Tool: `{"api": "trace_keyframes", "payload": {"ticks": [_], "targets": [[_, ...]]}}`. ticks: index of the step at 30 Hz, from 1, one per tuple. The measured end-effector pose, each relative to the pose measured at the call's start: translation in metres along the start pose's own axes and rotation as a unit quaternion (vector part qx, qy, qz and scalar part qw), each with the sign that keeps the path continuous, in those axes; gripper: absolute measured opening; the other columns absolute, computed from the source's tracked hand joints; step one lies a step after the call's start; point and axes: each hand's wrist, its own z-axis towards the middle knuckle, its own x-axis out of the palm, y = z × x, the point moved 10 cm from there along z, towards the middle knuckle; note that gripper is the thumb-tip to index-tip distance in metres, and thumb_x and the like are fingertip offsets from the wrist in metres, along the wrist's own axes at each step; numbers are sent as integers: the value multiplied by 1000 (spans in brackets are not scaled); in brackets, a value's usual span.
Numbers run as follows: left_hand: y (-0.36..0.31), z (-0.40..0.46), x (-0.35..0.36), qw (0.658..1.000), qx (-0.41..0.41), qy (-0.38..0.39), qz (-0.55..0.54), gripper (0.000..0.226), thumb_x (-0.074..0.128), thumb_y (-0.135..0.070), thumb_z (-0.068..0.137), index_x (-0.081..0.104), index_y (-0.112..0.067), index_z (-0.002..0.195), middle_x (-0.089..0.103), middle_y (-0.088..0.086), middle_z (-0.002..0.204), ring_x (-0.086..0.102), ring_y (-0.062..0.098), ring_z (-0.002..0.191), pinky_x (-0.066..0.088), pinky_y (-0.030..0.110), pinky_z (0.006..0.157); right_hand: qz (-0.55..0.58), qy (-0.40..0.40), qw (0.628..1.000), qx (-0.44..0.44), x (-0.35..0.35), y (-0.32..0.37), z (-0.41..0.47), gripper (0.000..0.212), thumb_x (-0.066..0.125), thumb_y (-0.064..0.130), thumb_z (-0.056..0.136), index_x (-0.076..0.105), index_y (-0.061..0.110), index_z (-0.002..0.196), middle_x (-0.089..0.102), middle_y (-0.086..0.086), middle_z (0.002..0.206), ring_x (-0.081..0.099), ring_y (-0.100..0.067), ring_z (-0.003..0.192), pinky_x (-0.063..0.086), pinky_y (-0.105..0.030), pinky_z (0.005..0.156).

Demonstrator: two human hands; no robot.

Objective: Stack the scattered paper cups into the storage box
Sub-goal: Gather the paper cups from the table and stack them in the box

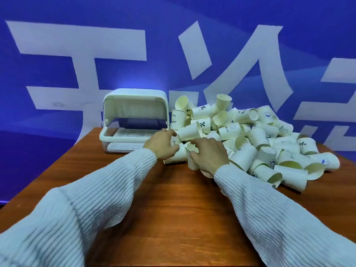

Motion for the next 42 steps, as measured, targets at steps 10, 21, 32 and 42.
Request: {"api": "trace_keyframes", "payload": {"ticks": [10, 21, 32, 42], "targets": [[-19, -2, 49, 979, 32, 43, 199, 82, 67, -71, 73, 52, -19, 134, 57, 9, 132, 49, 29, 125, 40, 44, 104, 14, -4, 1000, 18, 6, -13, -13, 29, 55, 26, 93, 72, 26, 115, 74, -10, 105, 65, -37, 105, 47, -40, 86], [57, -27, -60, 971, -64, -198, -117, 69, 64, -59, 75, 57, -17, 129, 52, 10, 123, 49, 34, 117, 41, 43, 100, 162, -196, 967, 0, -45, 41, 11, 19, 56, 29, 87, 70, 20, 95, 73, -1, 93, 61, -29, 93, 49, -44, 81], [123, -44, -110, 934, -160, -249, -199, 80, 65, -61, 79, 43, -20, 144, 59, 8, 136, 47, 31, 130, 43, 45, 107, 243, -170, 954, -41, -4, 82, 84, 18, 61, 20, 92, 75, 22, 103, 75, -1, 103, 65, -25, 101, 52, -42, 85], [81, 0, -114, 964, -141, -180, -133, 79, 70, -53, 85, 41, -17, 149, 58, 6, 142, 53, 26, 130, 41, 37, 104, 95, -15, 992, -85, 50, 84, 123, 35, 52, 20, 97, 73, 33, 122, 74, -2, 118, 65, -30, 112, 55, -43, 90]]}}
